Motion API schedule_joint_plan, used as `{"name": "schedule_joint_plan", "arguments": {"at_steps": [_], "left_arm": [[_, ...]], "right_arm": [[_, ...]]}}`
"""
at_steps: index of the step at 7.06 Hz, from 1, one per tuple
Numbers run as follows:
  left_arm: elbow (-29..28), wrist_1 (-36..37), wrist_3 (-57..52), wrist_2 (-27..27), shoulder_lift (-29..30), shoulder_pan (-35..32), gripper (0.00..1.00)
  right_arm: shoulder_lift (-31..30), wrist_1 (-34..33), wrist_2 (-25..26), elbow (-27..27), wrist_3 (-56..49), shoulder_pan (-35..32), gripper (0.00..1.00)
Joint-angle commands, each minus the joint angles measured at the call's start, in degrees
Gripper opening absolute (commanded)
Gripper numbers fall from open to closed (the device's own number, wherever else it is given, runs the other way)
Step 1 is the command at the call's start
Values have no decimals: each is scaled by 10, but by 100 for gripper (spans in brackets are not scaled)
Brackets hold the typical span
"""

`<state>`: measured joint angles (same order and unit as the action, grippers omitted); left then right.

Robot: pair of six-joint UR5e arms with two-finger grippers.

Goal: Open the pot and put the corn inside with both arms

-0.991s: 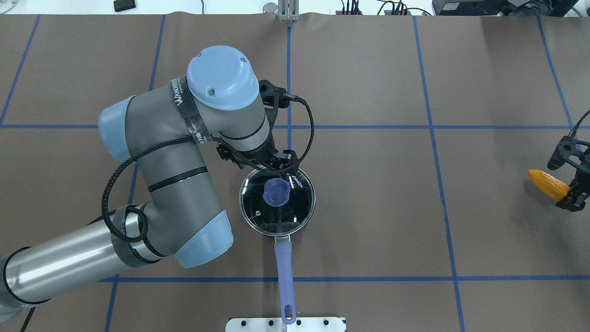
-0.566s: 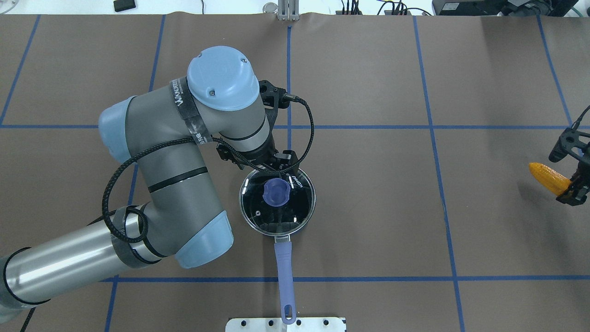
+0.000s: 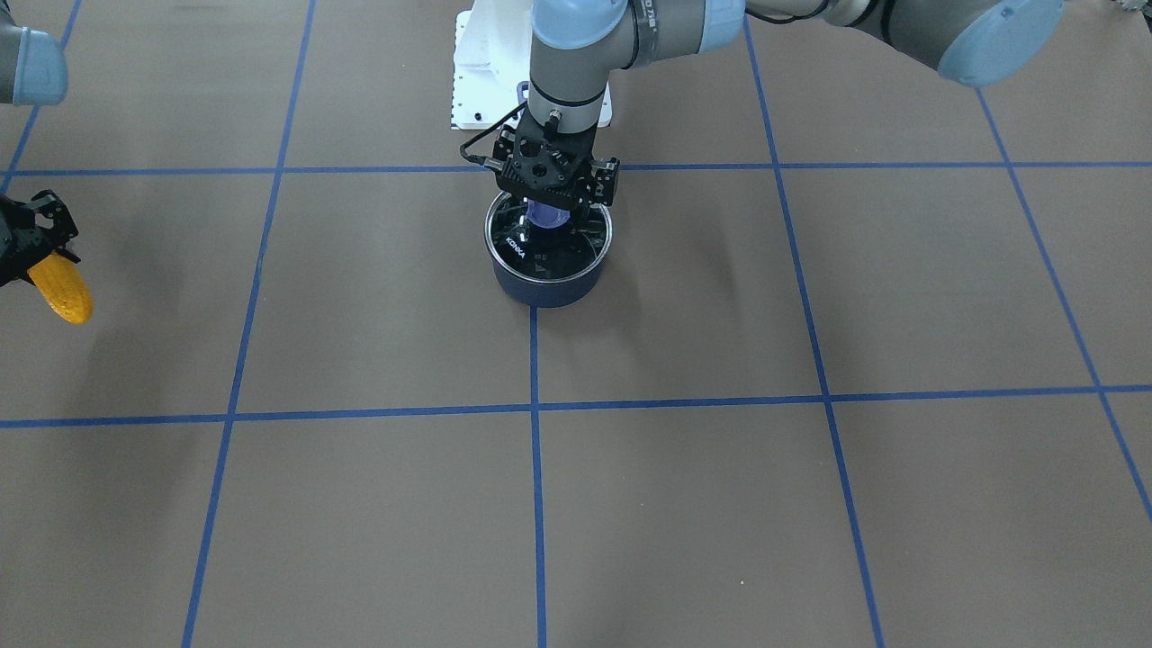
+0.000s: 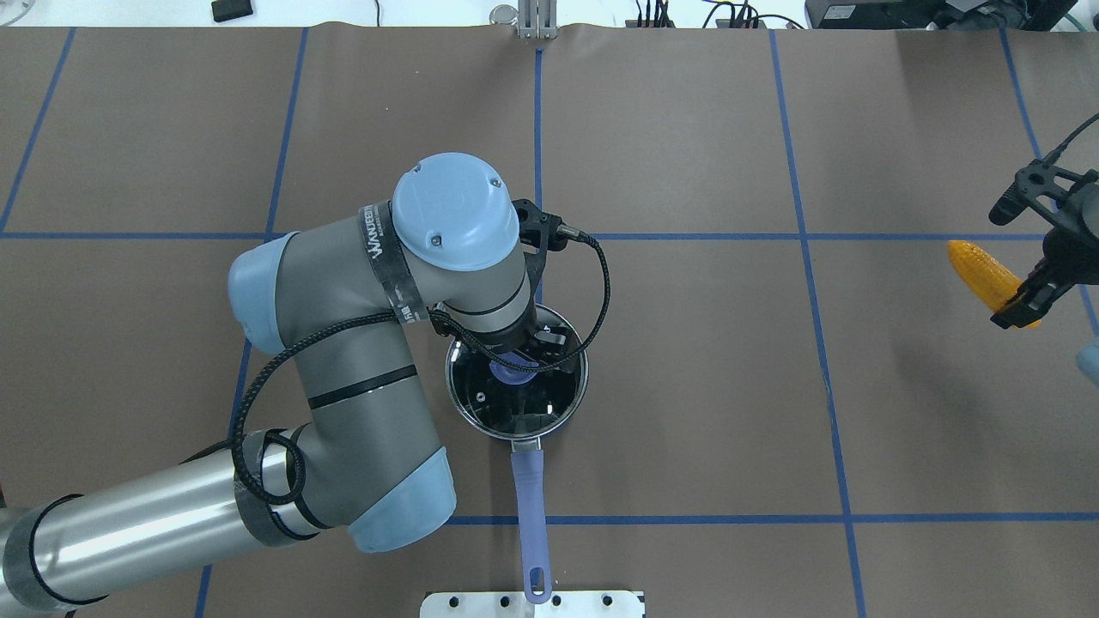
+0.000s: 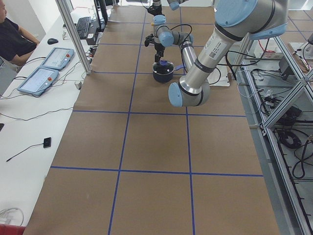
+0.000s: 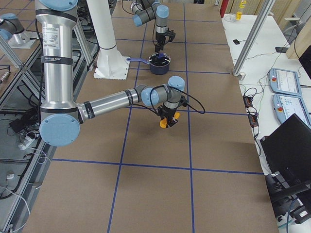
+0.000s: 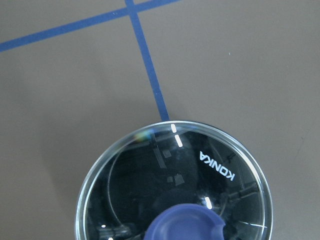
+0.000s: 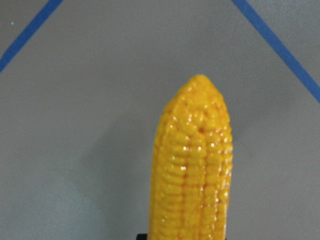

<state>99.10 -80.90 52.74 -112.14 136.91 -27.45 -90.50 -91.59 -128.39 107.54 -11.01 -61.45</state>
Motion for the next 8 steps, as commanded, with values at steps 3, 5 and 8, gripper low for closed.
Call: {"name": "schedule_joint_plan", "arguments": {"at_steps": [3, 5, 8], "left_arm": [[-10, -17, 2, 0, -1, 5, 92], [-12, -16, 3, 1, -1, 5, 79], [-15, -17, 11, 1, -1, 5, 72]], "right_arm": [[10, -2, -6, 1, 19, -1, 23], [11, -2, -6, 0, 19, 0, 23], [11, -2, -5, 0, 19, 0, 23]]}}
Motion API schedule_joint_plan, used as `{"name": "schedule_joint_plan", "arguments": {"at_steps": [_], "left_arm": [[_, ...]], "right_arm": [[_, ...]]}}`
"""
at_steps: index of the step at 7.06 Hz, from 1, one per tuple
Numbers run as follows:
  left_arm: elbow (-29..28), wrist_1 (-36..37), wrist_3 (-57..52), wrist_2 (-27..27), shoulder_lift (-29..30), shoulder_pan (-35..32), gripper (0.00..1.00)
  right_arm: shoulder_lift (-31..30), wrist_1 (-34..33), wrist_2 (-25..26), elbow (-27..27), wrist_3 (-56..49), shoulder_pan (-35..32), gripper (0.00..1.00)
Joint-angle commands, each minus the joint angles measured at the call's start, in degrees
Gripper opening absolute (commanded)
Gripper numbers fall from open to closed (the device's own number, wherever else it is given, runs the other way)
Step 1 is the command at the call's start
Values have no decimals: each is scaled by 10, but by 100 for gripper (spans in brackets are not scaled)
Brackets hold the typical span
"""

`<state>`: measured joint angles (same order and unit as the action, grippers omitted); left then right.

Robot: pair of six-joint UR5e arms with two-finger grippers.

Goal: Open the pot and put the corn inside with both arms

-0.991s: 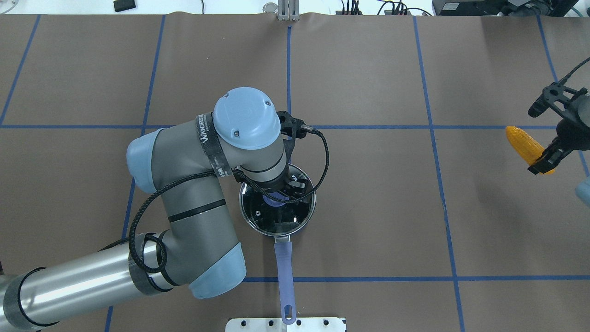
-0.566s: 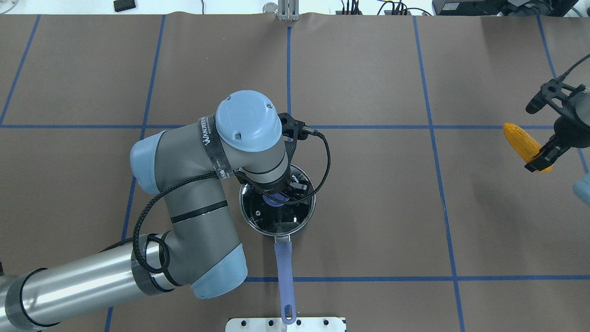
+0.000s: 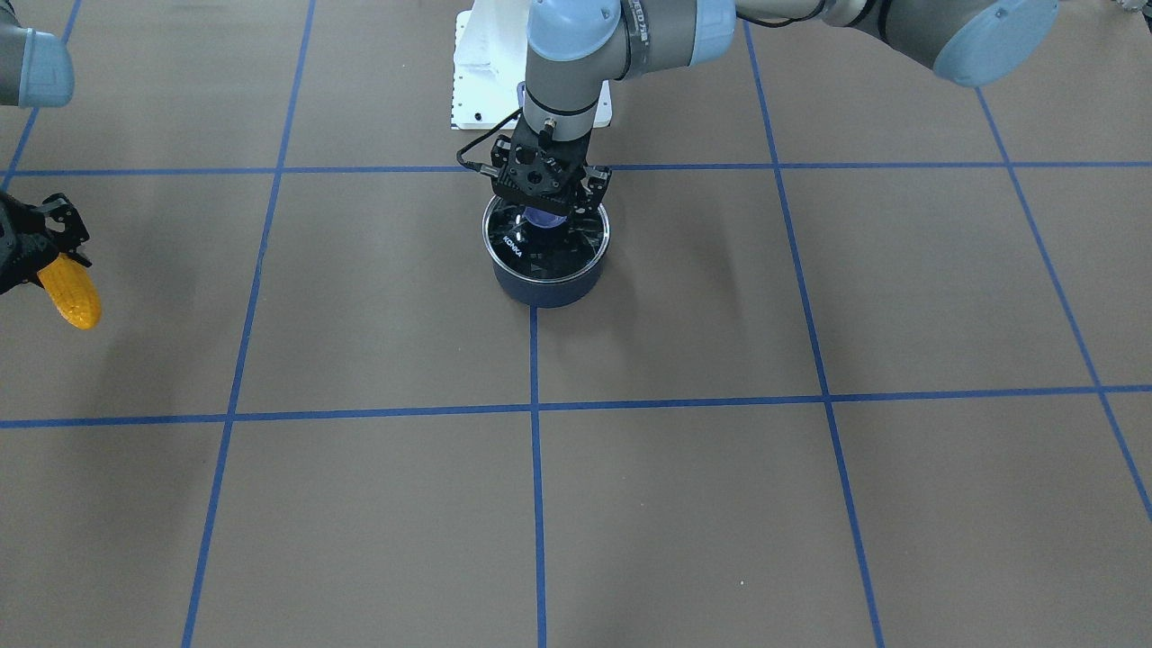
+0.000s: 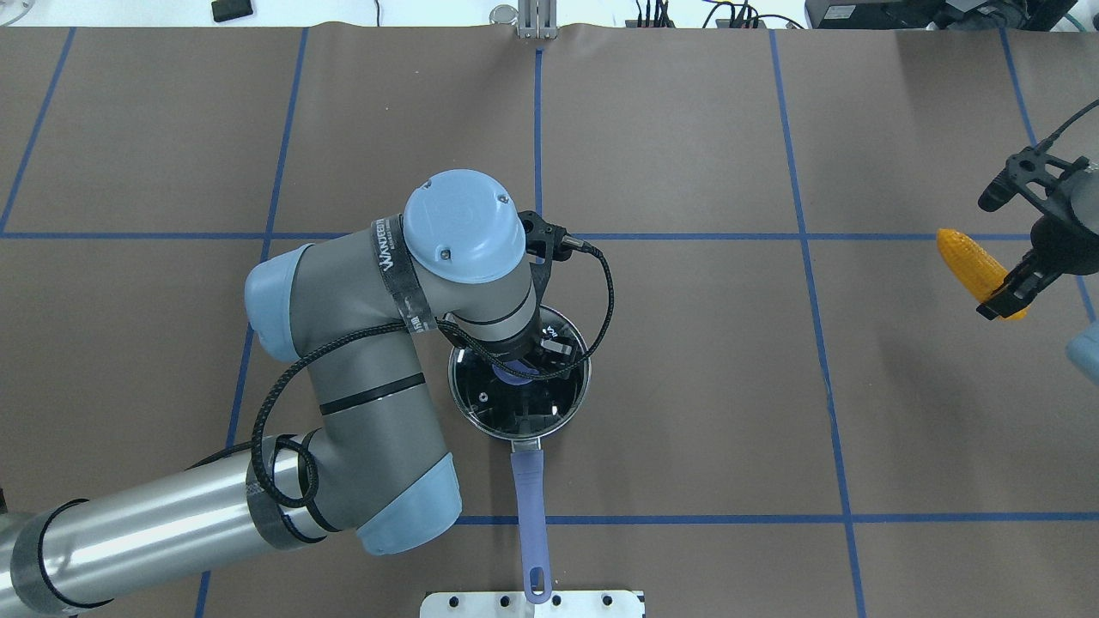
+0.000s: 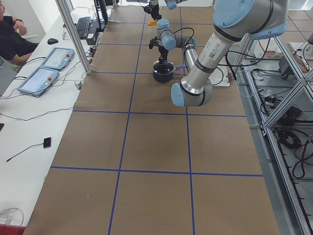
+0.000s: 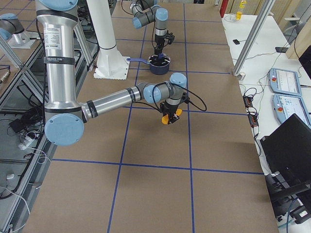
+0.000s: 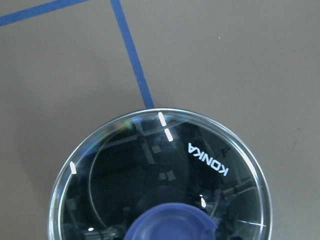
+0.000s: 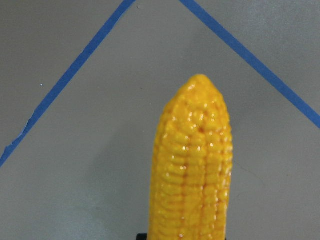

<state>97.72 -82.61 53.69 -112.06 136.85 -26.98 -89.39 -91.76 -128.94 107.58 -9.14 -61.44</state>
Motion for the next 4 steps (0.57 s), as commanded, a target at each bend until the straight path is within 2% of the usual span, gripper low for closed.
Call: {"name": "schedule_joint_plan", "arguments": {"at_steps": [1, 2, 4], "left_arm": [[-2, 1, 2, 0, 0, -1, 66], [-1, 1, 6, 0, 1, -2, 60], [6, 2, 6, -1, 2, -5, 58]], "right_arm": [[0, 0, 0, 0, 0, 0, 23], [0, 0, 0, 0, 0, 0, 23], [11, 0, -10, 3, 22, 0, 23]]}}
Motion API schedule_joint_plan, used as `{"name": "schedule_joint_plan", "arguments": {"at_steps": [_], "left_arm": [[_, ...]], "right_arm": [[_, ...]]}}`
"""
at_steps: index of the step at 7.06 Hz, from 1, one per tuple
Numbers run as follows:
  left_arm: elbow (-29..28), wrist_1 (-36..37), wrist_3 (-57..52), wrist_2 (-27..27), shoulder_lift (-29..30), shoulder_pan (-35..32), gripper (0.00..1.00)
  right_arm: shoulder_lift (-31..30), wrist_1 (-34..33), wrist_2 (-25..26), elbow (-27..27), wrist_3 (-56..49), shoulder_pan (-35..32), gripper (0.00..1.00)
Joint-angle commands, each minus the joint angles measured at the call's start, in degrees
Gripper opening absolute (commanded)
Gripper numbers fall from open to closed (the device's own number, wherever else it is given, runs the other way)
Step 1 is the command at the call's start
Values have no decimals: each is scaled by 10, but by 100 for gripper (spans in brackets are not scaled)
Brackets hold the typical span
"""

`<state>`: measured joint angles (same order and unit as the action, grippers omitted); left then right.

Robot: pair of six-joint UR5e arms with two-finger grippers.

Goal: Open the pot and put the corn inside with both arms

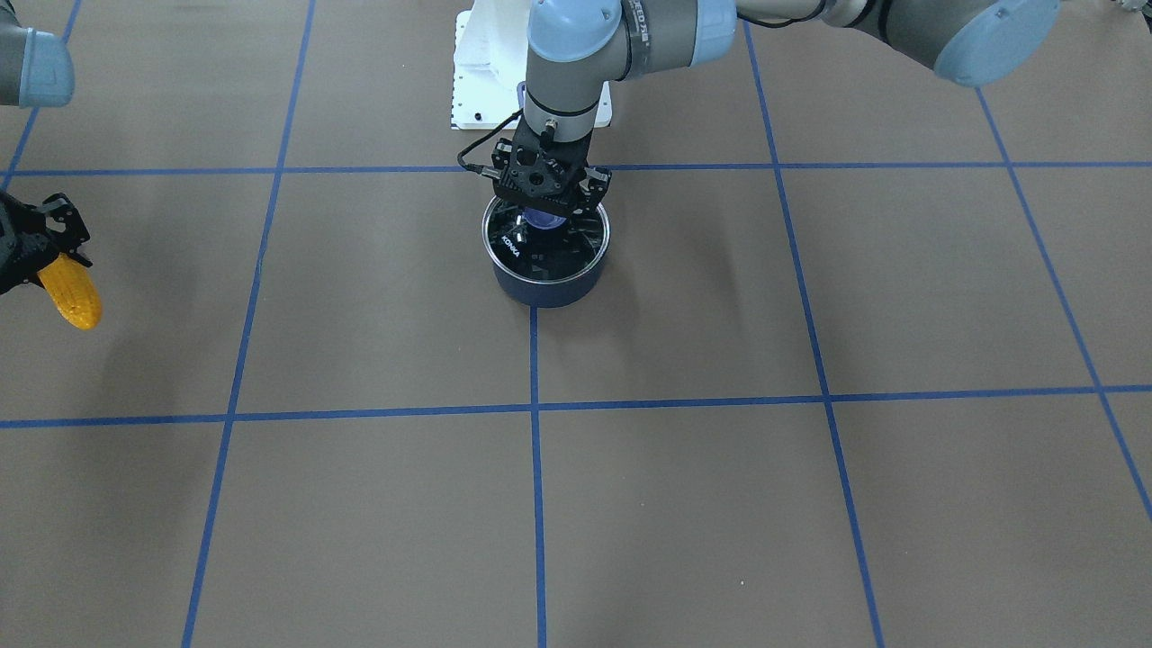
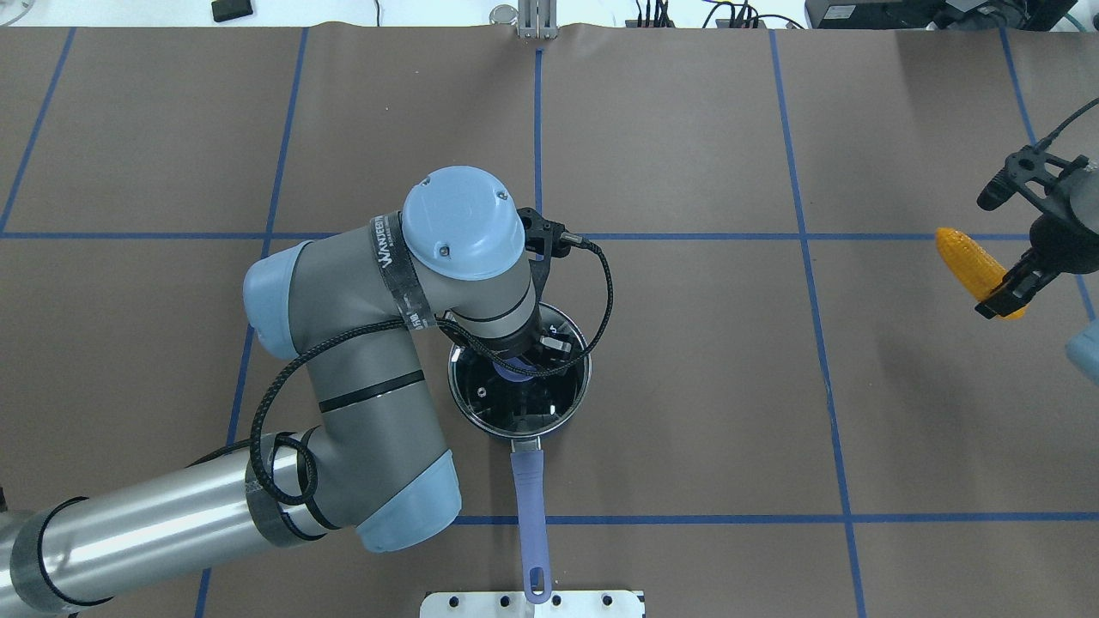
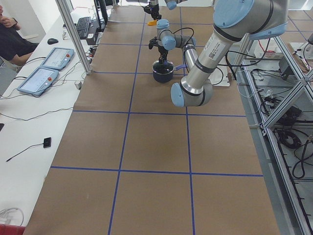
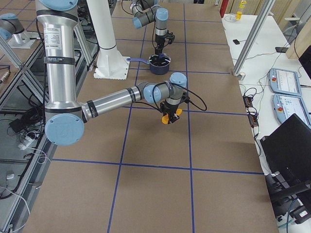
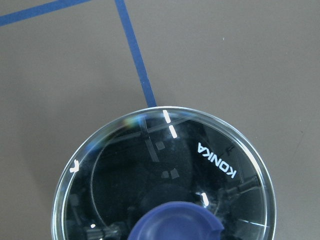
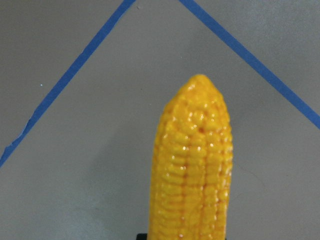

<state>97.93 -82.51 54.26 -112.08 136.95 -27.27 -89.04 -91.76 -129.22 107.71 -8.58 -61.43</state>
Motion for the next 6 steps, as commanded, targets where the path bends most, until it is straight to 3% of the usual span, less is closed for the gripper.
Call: {"name": "schedule_joint_plan", "arguments": {"at_steps": [1, 4, 6], "left_arm": [[9, 1, -3, -2, 0, -12, 58], [39, 4, -10, -9, -18, -49, 58], [55, 5, -53, -47, -40, -82, 57]], "right_arm": [[33, 0, -14, 2, 70, 2, 23], [150, 0, -17, 15, 313, 100, 23], [221, 1, 7, 16, 449, 167, 23]]}}
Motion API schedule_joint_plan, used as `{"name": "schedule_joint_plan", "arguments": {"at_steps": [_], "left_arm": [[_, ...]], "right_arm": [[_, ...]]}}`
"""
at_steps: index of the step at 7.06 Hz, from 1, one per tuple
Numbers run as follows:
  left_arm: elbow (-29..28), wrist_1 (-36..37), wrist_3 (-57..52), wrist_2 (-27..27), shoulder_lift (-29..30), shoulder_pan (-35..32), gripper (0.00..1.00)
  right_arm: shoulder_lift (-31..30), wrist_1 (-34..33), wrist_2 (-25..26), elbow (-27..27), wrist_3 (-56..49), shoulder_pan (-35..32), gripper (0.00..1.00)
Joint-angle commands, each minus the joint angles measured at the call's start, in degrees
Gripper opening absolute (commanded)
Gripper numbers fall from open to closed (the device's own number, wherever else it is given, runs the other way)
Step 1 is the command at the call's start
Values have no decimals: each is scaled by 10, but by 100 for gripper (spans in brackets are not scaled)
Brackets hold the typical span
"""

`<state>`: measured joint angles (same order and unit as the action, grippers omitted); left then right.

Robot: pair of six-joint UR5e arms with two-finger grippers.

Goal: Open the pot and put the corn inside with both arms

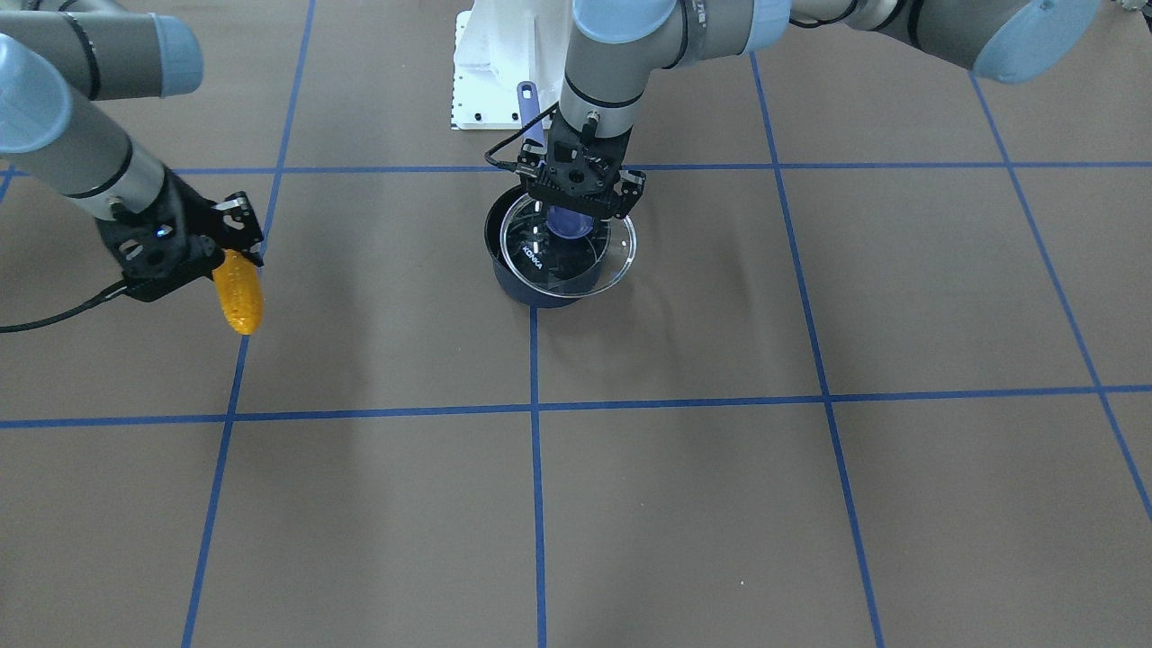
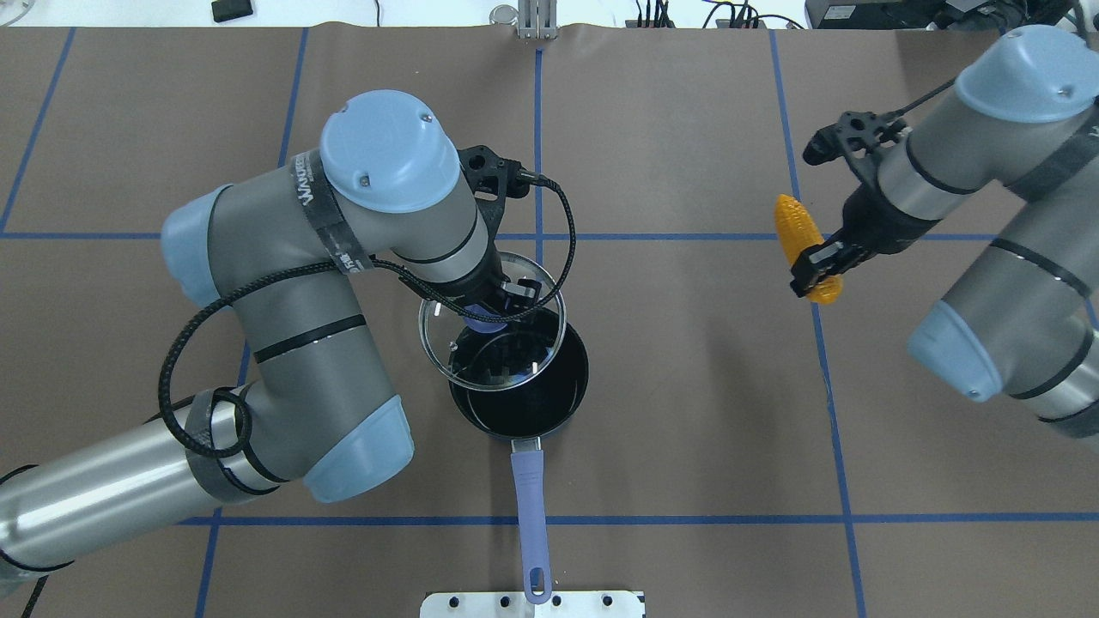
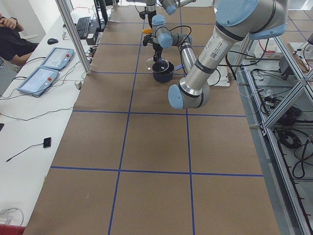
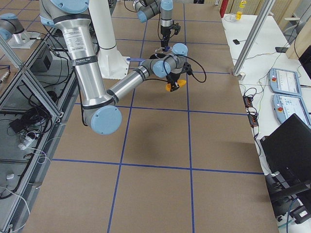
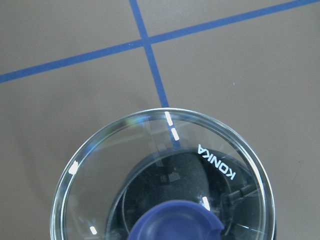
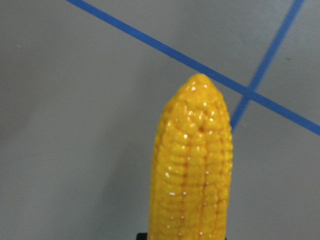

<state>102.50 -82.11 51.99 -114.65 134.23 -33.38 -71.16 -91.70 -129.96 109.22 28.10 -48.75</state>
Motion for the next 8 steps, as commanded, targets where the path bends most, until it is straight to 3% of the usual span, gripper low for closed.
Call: {"name": "schedule_joint_plan", "arguments": {"at_steps": [1, 4, 8], "left_arm": [[22, -1, -42, -34, -39, -40, 58], [52, -2, -156, -79, -110, -105, 58], [53, -8, -294, -95, -197, -182, 58]], "right_arm": [[68, 1, 34, 1, 132, 71, 23], [142, 0, 88, -13, 238, 145, 23], [190, 1, 90, -44, 257, 197, 29]]}}
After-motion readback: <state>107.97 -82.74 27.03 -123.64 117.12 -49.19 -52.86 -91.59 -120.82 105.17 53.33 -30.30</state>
